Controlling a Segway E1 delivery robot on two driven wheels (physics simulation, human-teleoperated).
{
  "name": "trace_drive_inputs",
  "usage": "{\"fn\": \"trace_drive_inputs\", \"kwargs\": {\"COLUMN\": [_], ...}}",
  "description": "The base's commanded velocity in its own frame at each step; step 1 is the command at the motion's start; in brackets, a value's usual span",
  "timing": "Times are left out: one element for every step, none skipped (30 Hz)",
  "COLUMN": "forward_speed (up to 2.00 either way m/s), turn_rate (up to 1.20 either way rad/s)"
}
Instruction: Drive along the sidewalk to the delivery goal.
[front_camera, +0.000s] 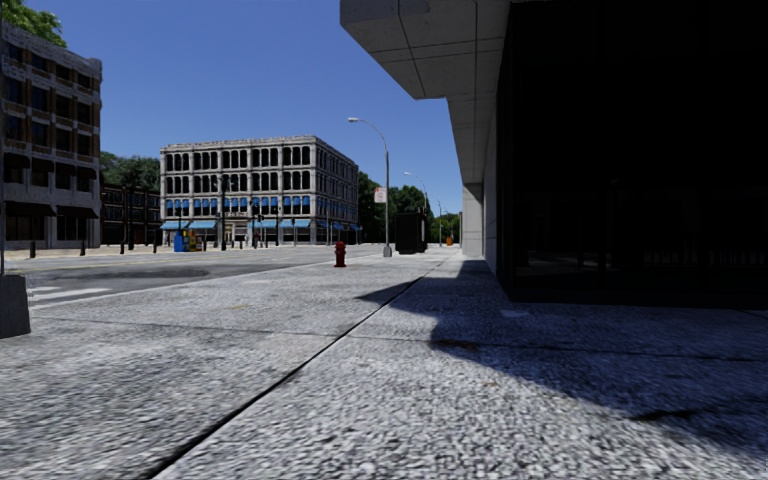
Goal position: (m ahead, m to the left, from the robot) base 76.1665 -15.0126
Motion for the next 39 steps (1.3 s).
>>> {"fn": "trace_drive_inputs", "kwargs": {"forward_speed": [2.00,2.00,2.00,2.00,2.00,2.00,2.00,2.00,2.00,2.00,2.00,2.00,2.00,2.00,2.00,2.00,2.00,2.00,2.00,2.00,2.00,2.00,2.00,2.00,2.00,2.00,2.00,2.00,2.00,2.00,2.00,2.00,2.00,2.00,2.00,2.00,2.00,2.00,2.00], "turn_rate": [0.00,0.00,0.00,0.00,0.00,0.00,0.00,0.00,0.00,0.00,0.00,0.00,0.00,0.00,0.00,0.00,0.00,0.00,0.00,0.00,0.00,0.00,0.00,0.00,0.00,0.00,0.00,0.00,0.00,0.00,0.00,0.00,0.00,0.00,0.00,0.00,0.00,0.00,0.00]}}
